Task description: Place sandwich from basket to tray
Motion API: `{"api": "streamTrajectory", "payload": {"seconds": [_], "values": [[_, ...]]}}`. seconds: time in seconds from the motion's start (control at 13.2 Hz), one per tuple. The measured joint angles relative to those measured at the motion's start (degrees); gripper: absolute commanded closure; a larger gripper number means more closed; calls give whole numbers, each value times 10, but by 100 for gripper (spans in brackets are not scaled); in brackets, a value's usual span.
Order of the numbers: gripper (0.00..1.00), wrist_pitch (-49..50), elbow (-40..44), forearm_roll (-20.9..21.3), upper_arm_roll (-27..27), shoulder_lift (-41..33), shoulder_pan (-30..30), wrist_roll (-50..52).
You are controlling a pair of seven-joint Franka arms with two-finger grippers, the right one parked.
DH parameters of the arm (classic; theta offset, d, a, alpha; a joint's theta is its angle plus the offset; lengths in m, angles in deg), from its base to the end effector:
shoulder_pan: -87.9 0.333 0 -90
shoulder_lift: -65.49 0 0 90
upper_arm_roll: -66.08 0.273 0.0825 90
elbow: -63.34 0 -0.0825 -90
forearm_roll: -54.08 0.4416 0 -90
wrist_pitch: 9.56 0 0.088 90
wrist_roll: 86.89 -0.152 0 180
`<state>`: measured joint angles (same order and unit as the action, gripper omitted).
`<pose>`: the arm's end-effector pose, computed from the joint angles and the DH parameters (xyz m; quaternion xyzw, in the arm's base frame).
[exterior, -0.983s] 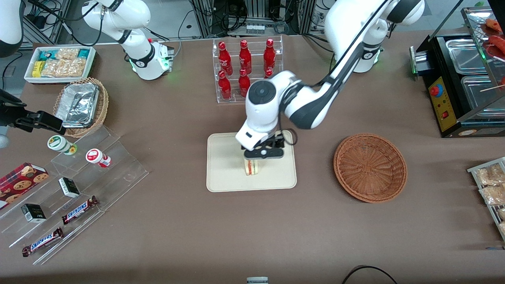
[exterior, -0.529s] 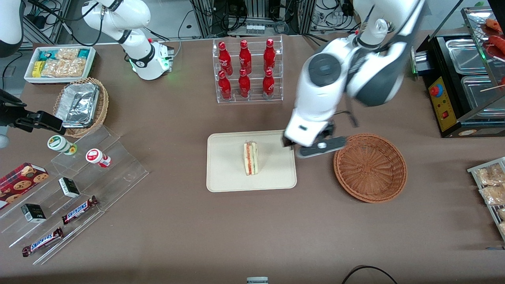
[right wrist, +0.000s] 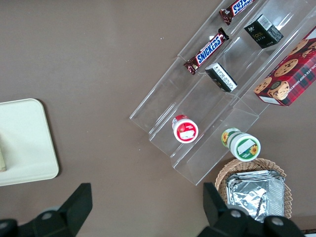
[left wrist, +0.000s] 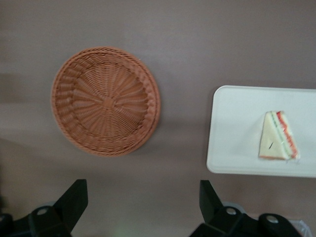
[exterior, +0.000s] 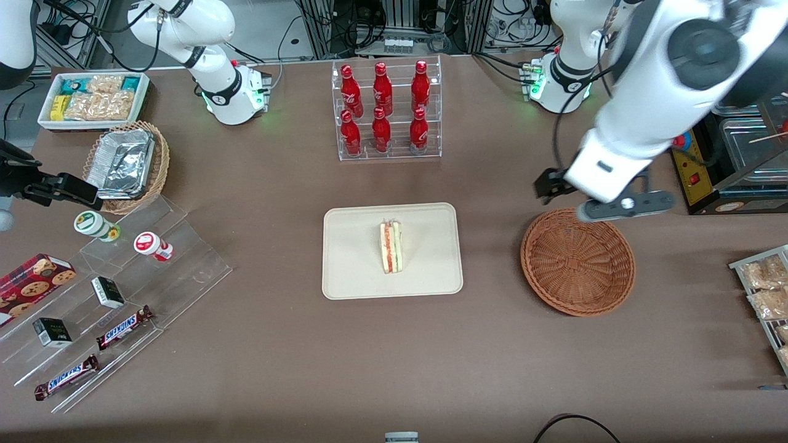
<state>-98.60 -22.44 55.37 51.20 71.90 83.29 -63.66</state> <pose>0.6025 -0.2032 0.5063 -0.9991 -0.0329 0.0250 0.0064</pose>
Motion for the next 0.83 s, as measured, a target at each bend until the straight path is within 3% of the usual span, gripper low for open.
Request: {"api": "streamTrajectory", "payload": {"seconds": [0.45, 0.83], "values": [[0, 55, -10, -6, 4, -51, 85, -130], [0, 59, -31, -9, 112, -64, 32, -186]]}}
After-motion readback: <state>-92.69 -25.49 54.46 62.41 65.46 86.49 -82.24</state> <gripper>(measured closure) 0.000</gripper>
